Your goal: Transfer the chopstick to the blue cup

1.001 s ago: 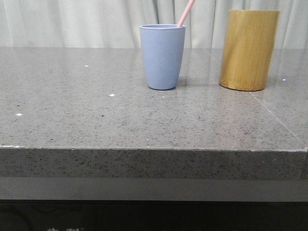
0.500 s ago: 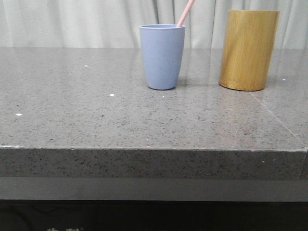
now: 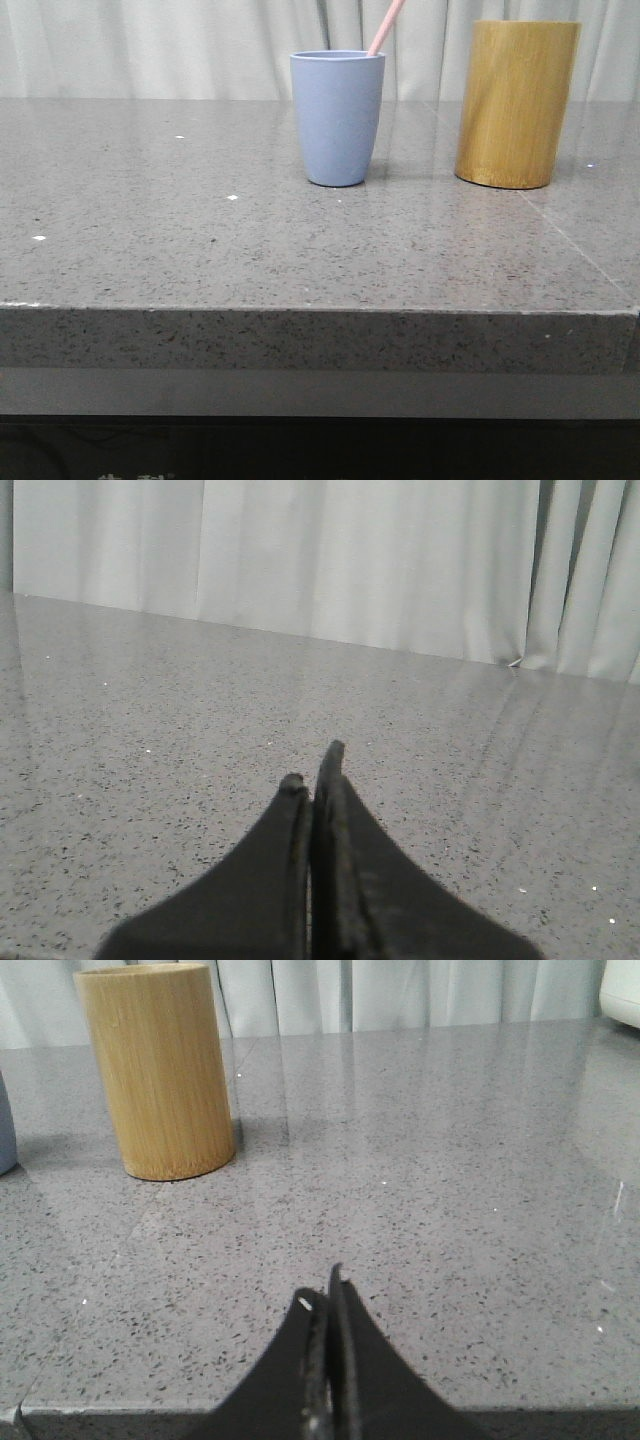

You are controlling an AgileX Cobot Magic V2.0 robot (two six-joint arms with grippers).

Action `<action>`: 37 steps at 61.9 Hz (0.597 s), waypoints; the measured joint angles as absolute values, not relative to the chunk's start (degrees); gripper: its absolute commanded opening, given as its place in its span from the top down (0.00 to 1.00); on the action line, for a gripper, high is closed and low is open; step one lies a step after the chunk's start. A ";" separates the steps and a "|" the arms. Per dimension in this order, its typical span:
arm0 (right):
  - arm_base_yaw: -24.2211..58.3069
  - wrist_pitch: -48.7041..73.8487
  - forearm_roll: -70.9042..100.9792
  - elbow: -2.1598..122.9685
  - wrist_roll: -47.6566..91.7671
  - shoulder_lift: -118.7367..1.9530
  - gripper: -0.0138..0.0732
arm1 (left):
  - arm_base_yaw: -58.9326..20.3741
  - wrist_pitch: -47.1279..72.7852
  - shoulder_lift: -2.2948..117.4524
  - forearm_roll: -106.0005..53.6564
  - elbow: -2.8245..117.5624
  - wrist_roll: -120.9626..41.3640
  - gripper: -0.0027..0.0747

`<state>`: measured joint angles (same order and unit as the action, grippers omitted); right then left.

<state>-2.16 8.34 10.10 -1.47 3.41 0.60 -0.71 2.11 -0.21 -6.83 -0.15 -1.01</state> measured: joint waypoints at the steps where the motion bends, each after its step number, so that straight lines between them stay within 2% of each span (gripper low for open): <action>1: -2.16 8.34 10.10 -1.47 3.41 0.60 0.92 | -0.71 2.11 -0.21 -6.83 -0.15 -1.01 0.99; 37: -2.16 7.10 5.40 -1.47 0.00 0.60 0.92 | -0.71 2.11 -0.21 -6.83 -0.15 -1.01 0.99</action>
